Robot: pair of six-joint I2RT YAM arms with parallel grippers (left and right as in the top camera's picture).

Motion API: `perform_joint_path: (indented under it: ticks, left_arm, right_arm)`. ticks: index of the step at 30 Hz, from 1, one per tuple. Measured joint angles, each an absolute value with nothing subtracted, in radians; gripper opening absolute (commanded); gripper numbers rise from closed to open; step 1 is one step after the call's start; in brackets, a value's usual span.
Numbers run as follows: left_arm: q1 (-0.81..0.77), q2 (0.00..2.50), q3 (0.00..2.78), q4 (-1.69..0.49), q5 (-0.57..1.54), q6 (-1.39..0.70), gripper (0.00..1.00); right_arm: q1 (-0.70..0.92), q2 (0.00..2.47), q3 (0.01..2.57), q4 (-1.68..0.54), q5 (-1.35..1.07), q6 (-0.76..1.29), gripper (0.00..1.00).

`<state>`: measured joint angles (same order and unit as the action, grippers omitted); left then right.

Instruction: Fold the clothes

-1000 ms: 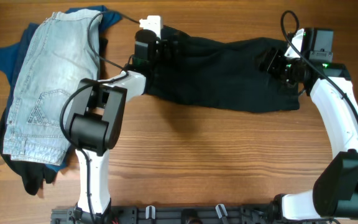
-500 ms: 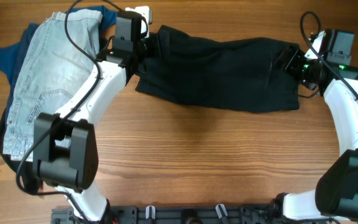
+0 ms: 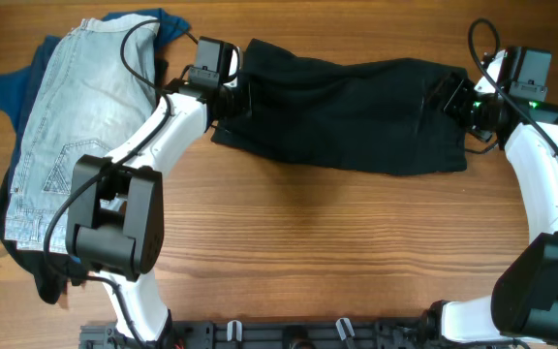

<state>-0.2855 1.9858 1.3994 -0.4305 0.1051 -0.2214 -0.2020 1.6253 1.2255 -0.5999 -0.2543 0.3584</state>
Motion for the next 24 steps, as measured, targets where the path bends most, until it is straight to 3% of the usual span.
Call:
perform_joint_path:
  ticks: [17, 24]
  left_arm:
    - [-0.318, 2.078, 1.419, -0.889, 0.041, -0.433, 0.04]
    - [-0.32, 2.072, 1.414, -0.907, -0.009, -0.537, 0.04]
  right_arm:
    - [-0.202, 1.625, 1.225, -0.614, -0.267, 0.359, 0.96]
    - [-0.202, 1.625, 1.225, -0.608, -0.269, 0.358, 0.96]
